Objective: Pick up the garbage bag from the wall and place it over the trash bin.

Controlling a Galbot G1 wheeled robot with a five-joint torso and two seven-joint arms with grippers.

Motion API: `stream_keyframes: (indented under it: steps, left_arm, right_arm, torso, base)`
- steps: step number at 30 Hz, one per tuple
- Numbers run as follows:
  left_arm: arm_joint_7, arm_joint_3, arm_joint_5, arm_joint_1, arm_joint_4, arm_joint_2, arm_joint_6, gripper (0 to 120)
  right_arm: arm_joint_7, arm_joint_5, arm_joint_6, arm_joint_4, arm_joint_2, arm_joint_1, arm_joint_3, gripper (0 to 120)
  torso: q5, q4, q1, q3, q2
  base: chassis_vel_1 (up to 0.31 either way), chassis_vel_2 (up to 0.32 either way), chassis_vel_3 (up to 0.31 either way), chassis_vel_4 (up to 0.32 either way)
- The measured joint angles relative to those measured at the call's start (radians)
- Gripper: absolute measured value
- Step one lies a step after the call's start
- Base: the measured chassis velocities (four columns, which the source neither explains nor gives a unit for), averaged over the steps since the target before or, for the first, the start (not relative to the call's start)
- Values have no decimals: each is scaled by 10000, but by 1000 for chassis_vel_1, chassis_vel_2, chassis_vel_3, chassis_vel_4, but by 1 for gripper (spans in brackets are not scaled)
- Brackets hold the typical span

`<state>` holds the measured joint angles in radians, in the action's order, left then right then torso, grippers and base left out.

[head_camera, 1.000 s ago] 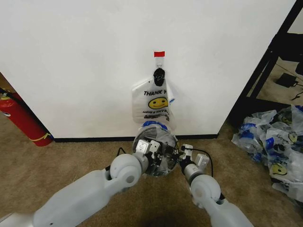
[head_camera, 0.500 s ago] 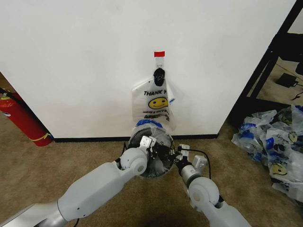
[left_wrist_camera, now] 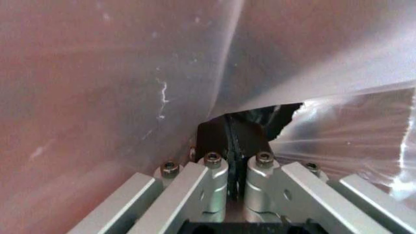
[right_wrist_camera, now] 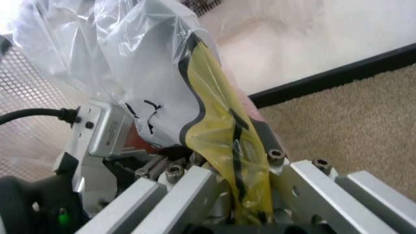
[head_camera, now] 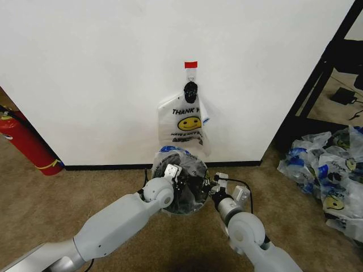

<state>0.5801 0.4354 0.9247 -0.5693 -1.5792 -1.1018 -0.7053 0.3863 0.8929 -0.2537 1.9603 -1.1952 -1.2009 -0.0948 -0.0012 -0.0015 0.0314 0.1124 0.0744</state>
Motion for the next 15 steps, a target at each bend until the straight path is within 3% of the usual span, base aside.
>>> stream_keyframes:
  steps: [15]
  left_arm:
    - [-225,-32,26,-203,-119,94,68,0]
  right_arm:
    - [8,143,-13,65,-96,-186,2,0]
  torso:
    - [0,0,0,0,0]
  base:
    - [0,0,0,0]
